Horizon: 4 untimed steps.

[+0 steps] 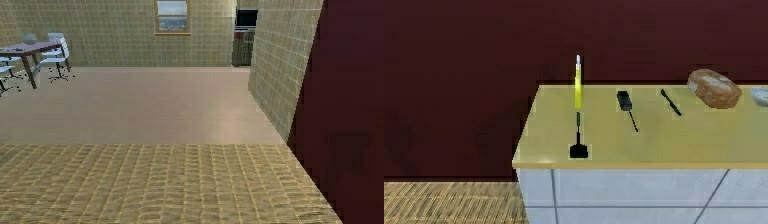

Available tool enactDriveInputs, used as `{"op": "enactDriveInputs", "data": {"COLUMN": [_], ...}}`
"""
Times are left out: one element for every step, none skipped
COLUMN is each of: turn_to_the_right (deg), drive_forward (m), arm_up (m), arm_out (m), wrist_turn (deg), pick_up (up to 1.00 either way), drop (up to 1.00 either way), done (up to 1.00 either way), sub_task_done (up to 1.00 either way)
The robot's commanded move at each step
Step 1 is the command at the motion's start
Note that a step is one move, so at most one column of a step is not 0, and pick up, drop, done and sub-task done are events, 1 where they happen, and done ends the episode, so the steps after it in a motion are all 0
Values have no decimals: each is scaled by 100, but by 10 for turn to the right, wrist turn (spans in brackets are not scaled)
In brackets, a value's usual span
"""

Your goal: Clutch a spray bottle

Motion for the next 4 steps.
{"op": "enactDriveInputs", "data": {"turn_to_the_right": [0,0,0,0], "drive_forward": [0,0,0,0], "arm_up": [50,38,0,0], "arm_out": [0,0,50,0], "wrist_turn": [0,0,0,450], "pick_up": [0,0,0,0], "drop": [0,0,0,0], "done": [0,0,0,0], "sub_task_done": [0,0,0,0]}}
